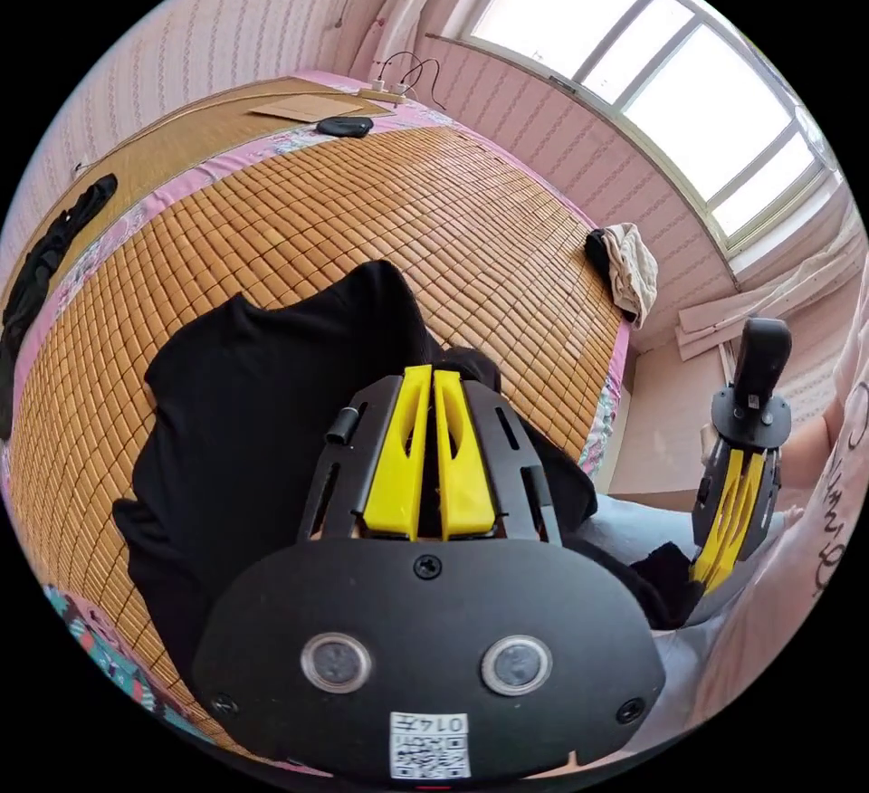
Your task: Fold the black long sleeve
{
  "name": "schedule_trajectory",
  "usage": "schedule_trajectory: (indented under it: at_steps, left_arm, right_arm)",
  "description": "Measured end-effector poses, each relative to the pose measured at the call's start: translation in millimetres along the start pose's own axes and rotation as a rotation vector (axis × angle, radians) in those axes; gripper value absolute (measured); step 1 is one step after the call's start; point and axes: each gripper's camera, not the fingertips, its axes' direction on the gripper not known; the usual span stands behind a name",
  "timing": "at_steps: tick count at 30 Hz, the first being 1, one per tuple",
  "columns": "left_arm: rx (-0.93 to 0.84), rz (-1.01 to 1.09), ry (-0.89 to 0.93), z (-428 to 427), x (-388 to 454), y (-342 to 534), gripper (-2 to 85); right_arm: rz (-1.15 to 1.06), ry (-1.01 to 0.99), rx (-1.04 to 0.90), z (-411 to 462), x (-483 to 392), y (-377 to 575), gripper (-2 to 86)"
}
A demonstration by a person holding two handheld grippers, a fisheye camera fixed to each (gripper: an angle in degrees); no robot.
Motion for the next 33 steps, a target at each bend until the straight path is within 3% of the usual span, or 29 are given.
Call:
schedule_trajectory:
  at_steps: [5,10,17,25,30,33]
  left_arm:
    - [-0.037,-0.146,-0.032,-12,-44,55,-0.9]
    - [-0.050,-0.297,-0.066,-4,-86,102,0.0]
    - [-0.123,-0.447,-0.095,-34,-110,170,1.9]
    - [-0.323,-0.473,0.043,-25,-62,230,7.2]
    - [-0.489,-0.423,-0.048,8,-47,255,0.1]
    - [-0.449,-0.433,-0.072,-6,-54,261,-0.7]
  right_arm:
    - [-0.092,0.028,-0.197,63,-12,-32,0.5]
    - [-0.025,0.286,-0.334,131,-6,-58,1.4]
    - [-0.061,0.173,-0.507,175,-27,-58,1.9]
    - [0.237,0.588,-0.248,86,22,-95,1.7]
    - [0.252,0.768,-0.142,61,35,-146,1.4]
    - [0.282,0.829,-0.190,63,46,-164,0.1]
